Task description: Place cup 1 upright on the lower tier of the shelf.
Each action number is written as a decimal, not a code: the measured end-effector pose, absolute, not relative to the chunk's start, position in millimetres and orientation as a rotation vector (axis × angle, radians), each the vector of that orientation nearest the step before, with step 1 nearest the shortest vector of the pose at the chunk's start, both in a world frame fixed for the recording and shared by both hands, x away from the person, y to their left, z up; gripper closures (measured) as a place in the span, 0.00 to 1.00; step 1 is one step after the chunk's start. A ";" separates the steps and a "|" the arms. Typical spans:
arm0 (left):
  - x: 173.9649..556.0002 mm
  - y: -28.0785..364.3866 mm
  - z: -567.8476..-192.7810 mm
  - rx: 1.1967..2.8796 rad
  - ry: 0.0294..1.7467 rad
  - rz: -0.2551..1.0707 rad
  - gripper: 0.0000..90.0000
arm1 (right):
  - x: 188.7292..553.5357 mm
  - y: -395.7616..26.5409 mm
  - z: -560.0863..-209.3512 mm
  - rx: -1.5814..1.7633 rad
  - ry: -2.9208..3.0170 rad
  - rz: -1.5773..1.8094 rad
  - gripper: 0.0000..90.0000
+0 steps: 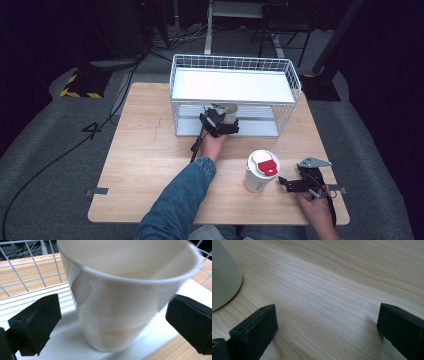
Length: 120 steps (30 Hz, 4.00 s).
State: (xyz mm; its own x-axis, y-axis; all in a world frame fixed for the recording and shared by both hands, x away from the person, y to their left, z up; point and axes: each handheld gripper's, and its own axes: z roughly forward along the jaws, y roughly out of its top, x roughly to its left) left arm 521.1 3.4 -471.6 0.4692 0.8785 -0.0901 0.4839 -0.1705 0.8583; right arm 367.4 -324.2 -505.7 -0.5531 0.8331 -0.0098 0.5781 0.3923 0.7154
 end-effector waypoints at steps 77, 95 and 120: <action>348.5 158.6 -404.4 1.843 1.067 0.494 0.08 | 381.0 -316.4 -505.9 1.159 2.340 0.969 0.00; 329.4 187.9 -433.3 1.927 1.101 0.476 0.09 | 378.3 -317.0 -505.9 1.167 2.337 0.969 0.00; 342.4 203.2 -497.5 2.133 1.328 0.430 0.15 | 374.8 -318.4 -505.6 1.165 2.338 0.983 0.02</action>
